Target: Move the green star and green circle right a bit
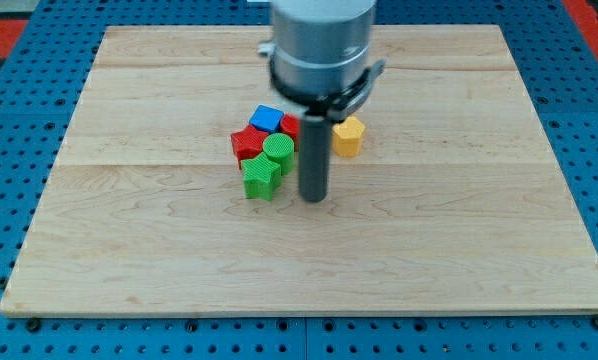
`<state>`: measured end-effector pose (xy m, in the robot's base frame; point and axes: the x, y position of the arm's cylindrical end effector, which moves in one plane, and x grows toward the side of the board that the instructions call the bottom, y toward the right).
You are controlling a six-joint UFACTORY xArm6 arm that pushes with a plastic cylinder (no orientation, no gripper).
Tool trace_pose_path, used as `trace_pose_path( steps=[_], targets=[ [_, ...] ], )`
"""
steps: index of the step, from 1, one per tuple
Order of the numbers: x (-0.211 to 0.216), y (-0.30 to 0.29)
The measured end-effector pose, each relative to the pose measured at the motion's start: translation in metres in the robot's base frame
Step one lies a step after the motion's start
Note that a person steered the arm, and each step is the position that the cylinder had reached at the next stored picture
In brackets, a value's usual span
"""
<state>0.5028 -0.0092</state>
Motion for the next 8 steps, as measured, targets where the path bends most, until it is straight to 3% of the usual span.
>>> trace_pose_path(
  steps=[2, 4, 5, 8],
  targets=[
    [0.033, -0.145],
    [-0.012, -0.184],
    [-0.030, -0.151],
    [-0.031, -0.013]
  ],
)
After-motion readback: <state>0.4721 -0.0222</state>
